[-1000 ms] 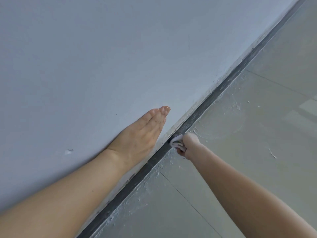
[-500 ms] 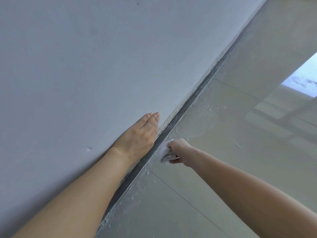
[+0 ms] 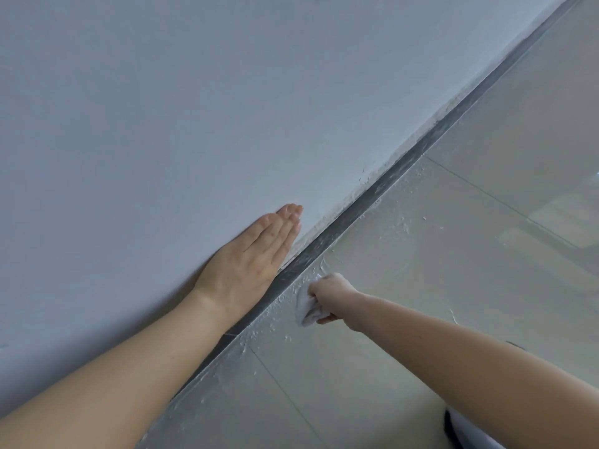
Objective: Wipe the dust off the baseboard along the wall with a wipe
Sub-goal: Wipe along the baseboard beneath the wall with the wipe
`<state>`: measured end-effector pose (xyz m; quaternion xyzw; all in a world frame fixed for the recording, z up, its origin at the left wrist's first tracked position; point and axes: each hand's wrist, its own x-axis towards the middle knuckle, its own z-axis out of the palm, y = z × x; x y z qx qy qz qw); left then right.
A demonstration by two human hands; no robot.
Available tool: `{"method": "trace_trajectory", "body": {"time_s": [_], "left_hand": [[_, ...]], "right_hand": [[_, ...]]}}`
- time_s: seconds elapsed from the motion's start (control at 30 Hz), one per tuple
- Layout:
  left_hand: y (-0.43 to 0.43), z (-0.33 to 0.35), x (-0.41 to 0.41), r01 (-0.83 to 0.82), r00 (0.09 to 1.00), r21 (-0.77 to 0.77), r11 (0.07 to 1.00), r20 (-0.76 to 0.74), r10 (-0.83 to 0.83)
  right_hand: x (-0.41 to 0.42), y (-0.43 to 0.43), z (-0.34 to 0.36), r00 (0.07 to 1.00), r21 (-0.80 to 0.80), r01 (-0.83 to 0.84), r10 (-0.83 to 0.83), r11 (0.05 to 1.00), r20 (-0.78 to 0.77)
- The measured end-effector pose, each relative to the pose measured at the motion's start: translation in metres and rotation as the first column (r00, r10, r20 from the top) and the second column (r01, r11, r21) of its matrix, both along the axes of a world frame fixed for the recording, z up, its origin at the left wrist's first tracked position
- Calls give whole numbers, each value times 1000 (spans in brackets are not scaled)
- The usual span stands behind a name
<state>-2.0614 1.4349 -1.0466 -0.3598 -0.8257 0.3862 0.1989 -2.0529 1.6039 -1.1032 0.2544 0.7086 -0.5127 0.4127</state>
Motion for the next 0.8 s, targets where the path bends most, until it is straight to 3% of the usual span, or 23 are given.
{"method": "trace_trajectory", "body": {"time_s": [0.1,0.2,0.33,0.57,0.8], "left_hand": [[17,-1,-2,-100,994,-64,993,32,102],[20,1,-5,-179,982,-128,975,44,186],[20,-3,-3,-161,987,-155,975,-31,158],[32,7,7,-287,957,-177,941,-28,287],[22,25,34,-392,920,-134,910,-42,390]], "right_hand": [[-6,6,-7,993,-119,-97,104,988,51],[-22,10,-18,992,-212,-74,93,974,81],[-36,7,-24,980,-336,-54,114,940,162],[-31,11,-34,931,-313,-224,298,923,209],[-29,-1,-47,931,-355,-55,176,933,318]]}}
